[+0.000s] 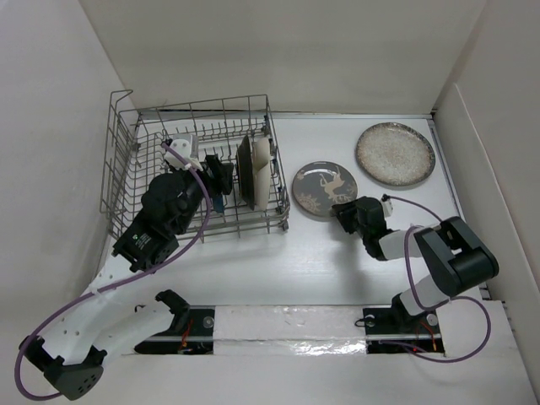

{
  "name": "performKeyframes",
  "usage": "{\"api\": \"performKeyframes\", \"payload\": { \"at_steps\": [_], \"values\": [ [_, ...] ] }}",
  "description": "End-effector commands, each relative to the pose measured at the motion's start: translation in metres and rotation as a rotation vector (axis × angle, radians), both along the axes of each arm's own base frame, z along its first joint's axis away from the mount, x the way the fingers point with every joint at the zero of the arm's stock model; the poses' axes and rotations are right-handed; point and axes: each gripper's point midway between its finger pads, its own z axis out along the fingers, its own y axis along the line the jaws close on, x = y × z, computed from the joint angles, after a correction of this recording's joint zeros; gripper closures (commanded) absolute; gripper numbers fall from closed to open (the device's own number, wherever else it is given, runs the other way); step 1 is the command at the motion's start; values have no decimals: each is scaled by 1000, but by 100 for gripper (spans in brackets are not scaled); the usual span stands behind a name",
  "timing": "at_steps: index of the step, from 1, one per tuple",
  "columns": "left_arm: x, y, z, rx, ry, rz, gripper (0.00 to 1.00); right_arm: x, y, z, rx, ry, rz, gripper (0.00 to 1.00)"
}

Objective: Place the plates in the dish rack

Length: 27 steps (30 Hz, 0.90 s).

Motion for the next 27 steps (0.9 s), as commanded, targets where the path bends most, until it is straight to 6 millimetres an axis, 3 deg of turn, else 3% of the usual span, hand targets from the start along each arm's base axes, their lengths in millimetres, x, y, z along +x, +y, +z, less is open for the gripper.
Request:
{"api": "performKeyframes", "payload": {
  "at_steps": [1,10,13,14,16,19,23,24,27],
  "values": [
    [-1,-1,14,-38,-52,-10,42,-4,-5,-17,-32,52,-2,58],
    [-2,-2,14,-40,-51,-15,42,5,3,-34,52,93,-46,62],
    [-1,-2,13,-36,-48,-15,42,9,0,-34,55,87,-76,82],
    [-1,-3,12,-35,-47,-15,42,11,0,-30,64,67,-83,93],
    [-1,-3,13,-36,-48,-15,42,10,-3,-27,65,49,-92,100],
    [0,-3,13,-37,-47,-12,42,9,1,-11,55,-3,-89,100],
    [0,-10,11,-39,-40,-47,42,6,-4,28,-33,-104,-99,100],
    [-1,-13,11,-43,-38,-60,42,8,-6,55,-43,-178,-95,100],
    [-4,-29,17,-72,-29,-141,43,8,-22,98,-76,-297,-109,100]
  ]
}}
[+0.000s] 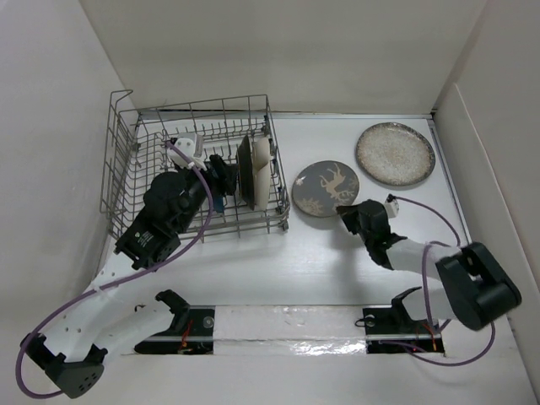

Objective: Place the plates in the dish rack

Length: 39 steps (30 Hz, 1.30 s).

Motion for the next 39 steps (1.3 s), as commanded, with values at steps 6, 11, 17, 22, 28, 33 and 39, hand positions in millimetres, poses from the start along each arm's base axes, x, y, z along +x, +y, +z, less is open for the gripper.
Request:
{"api": "performKeyframes", "payload": {
  "at_steps": [6,11,17,22,28,33,39],
  "values": [
    [-21,-62,33,-148,-7,-329,42,-2,-53,181,-104,-473,-90,100],
    [-26,-98,21,-171,81,-499,31,-17,-69,254,-75,-647,-34,100],
    [-12,-121,26,-199,99,-549,26,-35,-37,306,2,-778,201,100],
    [2,-129,30,-200,103,-535,24,-45,-18,330,96,-832,321,100],
    [31,-130,23,-127,85,-421,24,-57,6,337,208,-860,469,100],
    [47,-130,10,-107,96,-368,24,-68,24,336,274,-864,566,100],
    [51,-135,13,-128,80,-375,30,-76,51,337,309,-864,689,100]
  ]
}}
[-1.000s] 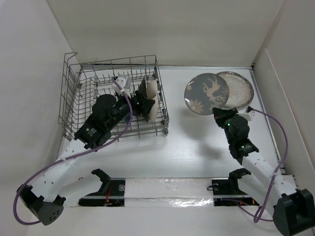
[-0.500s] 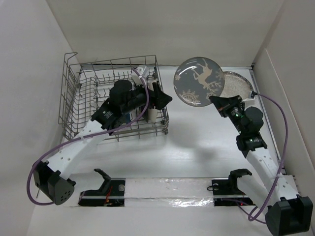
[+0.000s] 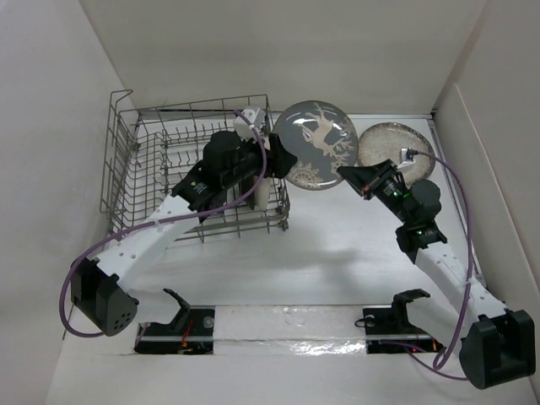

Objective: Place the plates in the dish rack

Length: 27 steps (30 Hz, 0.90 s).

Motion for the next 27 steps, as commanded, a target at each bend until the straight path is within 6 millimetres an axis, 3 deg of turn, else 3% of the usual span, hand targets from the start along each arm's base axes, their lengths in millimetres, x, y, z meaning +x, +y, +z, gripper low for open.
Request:
{"api": "performKeyframes", "payload": {
  "at_steps": [1,3,4,7,10,11,12,13,16,17,19,21,23,27],
  "values": [
    [4,-1,48,-84,-123,12,34,-31,17,84,104,-279,135,100],
    [0,0,53,-107,-137,6,46,-34,28,83,113,-279,178,100],
    [-2,2,58,-121,-147,8,68,-30,32,78,110,-265,185,100],
    [-6,11,63,-135,-147,38,100,-29,43,75,105,-261,214,100],
    [-11,24,69,-133,-155,78,100,-25,52,69,78,-266,245,98],
    [-16,32,79,-143,-175,96,100,-21,54,68,70,-266,251,92],
    [-18,40,84,-147,-185,127,100,-23,58,68,67,-273,263,75],
    [-20,47,87,-144,-194,138,100,-22,58,67,57,-276,262,65],
    [-35,79,121,-188,-253,230,100,-22,61,67,36,-295,279,35],
    [-40,83,128,-196,-264,231,100,-22,62,66,32,-293,286,35],
    [-42,100,134,-183,-271,295,100,-22,61,68,19,-313,290,24],
    [-48,126,154,-194,-306,389,100,-23,60,66,-1,-314,301,18],
    [-56,146,166,-200,-325,448,100,-20,54,64,-22,-324,287,17],
    [-61,179,170,-168,-311,584,100,-13,44,47,-57,-286,250,17]
  ]
}}
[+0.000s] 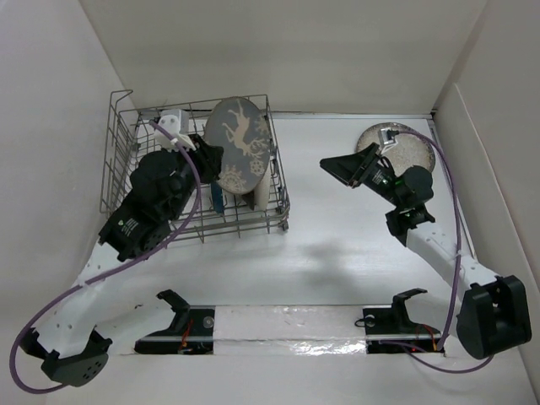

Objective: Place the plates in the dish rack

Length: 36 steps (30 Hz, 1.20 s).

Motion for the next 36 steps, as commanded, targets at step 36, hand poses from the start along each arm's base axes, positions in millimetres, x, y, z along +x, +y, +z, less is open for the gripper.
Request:
{"api": "performKeyframes", "payload": {
  "at_steps": [36],
  "values": [
    [38,100,-86,508,166,498,100,15,-36,-55,-183,-17,-74,19]
  ]
}}
